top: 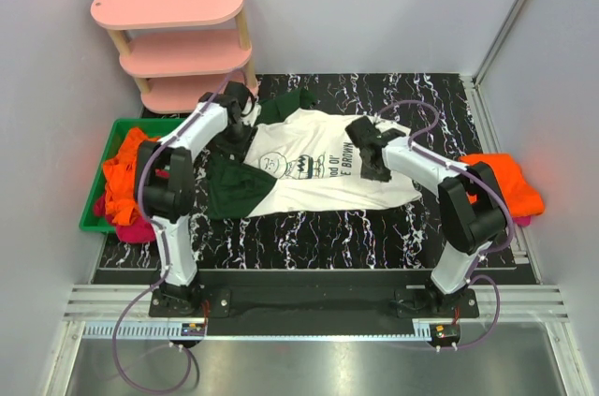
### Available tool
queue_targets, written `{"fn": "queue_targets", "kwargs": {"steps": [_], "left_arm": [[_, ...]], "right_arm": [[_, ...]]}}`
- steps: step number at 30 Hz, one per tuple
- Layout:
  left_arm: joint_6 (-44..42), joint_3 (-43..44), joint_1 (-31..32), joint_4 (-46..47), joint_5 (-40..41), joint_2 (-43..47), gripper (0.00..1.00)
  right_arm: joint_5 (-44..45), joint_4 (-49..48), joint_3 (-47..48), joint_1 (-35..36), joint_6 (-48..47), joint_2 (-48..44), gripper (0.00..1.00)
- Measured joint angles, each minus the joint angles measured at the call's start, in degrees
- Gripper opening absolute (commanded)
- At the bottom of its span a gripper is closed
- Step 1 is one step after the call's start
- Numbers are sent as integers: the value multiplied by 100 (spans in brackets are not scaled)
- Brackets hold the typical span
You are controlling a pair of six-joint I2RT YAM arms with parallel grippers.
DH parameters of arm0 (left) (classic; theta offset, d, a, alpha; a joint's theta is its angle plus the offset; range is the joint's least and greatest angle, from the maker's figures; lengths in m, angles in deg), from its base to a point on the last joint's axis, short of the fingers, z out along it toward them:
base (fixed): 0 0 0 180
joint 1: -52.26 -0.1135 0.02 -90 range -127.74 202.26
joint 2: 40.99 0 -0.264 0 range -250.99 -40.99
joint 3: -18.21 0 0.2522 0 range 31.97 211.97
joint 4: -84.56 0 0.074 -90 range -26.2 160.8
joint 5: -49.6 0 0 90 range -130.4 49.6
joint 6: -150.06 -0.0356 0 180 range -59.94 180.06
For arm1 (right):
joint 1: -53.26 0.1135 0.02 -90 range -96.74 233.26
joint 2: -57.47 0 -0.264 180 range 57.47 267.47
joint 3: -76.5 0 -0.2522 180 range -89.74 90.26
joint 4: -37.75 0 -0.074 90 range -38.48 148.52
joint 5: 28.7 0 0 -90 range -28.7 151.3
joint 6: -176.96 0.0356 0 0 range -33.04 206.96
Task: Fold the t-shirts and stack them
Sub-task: Fold the flattened tshirt in 1/3 of the way
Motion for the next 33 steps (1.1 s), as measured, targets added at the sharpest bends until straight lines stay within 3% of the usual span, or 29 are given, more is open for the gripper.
{"fn": "queue_targets", "kwargs": {"steps": [10,17,33], "left_arm": [[-31,-361,55,256,-1005,1419,40],[-210,-1154,304,103,-1467,922,37],[-332,-1364,345,-31,-1222,396,35]], "right_arm": [[46,-160,516,0,-289,245,34],[44,-162,501,2,-304,732,34],[-63,-48,1049,-413,-267,1408,34]]}}
